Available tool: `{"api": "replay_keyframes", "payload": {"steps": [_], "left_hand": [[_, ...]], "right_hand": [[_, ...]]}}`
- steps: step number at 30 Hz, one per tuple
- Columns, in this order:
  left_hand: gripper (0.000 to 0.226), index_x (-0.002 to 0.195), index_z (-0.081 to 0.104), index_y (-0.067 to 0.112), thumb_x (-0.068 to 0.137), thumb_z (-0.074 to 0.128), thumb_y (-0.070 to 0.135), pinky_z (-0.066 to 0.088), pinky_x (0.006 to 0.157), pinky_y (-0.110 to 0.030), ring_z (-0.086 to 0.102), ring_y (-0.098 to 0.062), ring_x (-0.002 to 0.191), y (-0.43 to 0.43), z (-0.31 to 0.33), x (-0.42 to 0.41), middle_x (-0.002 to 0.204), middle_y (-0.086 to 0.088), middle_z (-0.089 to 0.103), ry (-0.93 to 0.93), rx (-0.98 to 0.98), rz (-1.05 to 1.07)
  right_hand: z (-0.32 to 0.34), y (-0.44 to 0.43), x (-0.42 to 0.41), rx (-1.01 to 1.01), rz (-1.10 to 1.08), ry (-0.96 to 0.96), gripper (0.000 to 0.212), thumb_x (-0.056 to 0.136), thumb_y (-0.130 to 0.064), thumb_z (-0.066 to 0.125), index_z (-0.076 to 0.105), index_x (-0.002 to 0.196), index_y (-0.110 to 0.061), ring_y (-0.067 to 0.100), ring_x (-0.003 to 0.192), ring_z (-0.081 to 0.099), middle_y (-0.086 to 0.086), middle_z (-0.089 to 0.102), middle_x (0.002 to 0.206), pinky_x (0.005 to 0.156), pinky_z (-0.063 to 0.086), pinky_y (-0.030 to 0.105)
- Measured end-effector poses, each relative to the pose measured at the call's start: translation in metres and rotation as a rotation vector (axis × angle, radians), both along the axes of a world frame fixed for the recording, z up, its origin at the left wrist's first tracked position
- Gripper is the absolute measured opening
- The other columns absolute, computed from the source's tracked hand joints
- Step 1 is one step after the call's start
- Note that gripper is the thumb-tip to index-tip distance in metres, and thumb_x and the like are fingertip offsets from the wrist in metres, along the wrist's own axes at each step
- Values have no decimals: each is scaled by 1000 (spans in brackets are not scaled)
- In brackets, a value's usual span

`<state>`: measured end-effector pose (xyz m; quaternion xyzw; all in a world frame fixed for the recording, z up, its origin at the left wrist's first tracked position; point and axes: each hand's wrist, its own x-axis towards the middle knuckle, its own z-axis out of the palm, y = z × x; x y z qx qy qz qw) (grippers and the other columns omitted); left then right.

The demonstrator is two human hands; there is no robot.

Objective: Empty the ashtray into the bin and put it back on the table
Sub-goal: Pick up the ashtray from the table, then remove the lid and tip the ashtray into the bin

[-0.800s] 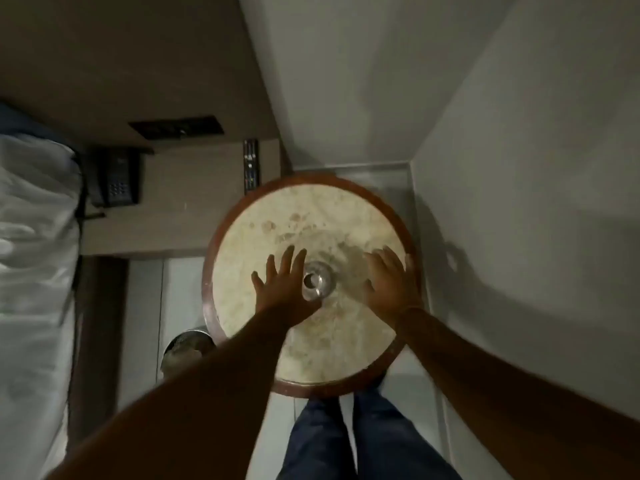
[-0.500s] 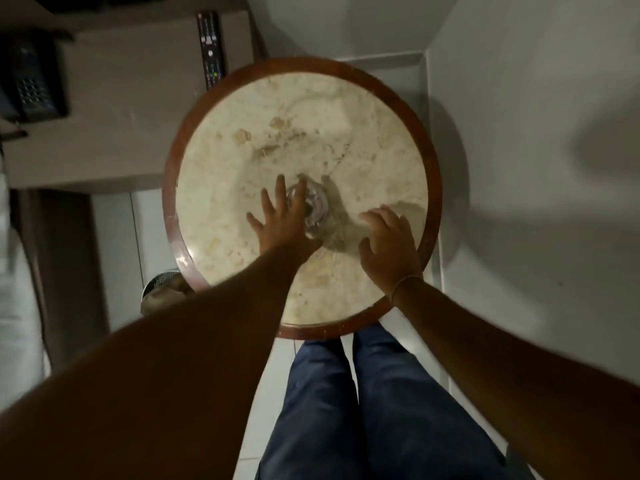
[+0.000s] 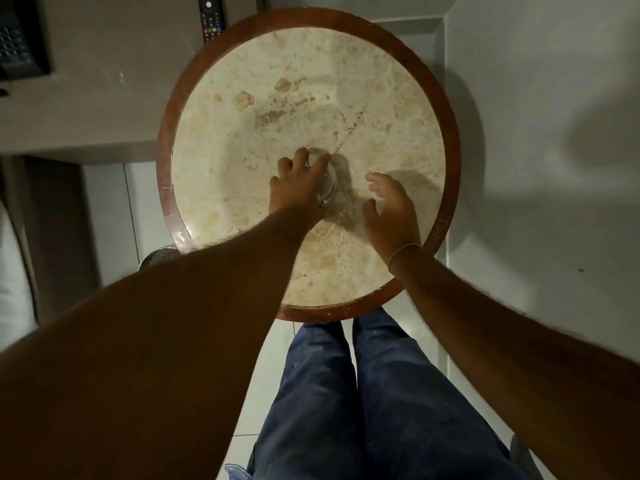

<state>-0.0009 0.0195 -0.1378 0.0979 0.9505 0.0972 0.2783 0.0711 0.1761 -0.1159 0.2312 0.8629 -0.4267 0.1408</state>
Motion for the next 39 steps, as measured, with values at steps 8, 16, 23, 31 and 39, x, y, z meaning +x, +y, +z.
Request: {"api": "replay_keyframes", "payload": {"steps": [8,16,23,31,39], "left_hand": [[111,159,37,27,66,96,38,56,104,-54,40,-41,139,6,29,42,156,-14,40,-57,254,222],[96,160,38,22,79,88,29,49,112,-56,37,-42,144,-35,68,116,163,-15,35,-32,408,400],[104,162,36,31,76,94,20,49,115,-49,36,-30,151,-93,81,152,168,-7,31,23,569,640],[98,157,45,23,75,96,34,42,113,-16,43,-3,144,-166,87,223,155,-1,45,370,734,1198],[108,156,40,45,67,100,36,44,115,-26,46,-15,148,-191,41,329,158,10,44,517,568,1612]], "right_hand": [[-3,-22,-16,-645,-354,-493,38,113,-49,53,70,136,-23,25,122,76,11,80,135,91,66,37],[-15,-49,5,-1111,-204,-818,70,98,-79,57,81,134,-24,22,104,84,7,86,122,79,71,38],[-28,-97,12,-1157,-123,-928,65,93,-72,71,79,137,-24,25,117,80,4,83,131,99,62,45],[-33,-199,11,-1009,27,-1060,70,100,-67,59,73,145,-14,32,120,75,14,77,138,114,53,50],[-15,-366,22,-337,650,-401,42,110,-53,54,66,138,-24,29,122,66,2,70,129,92,60,35]]}}
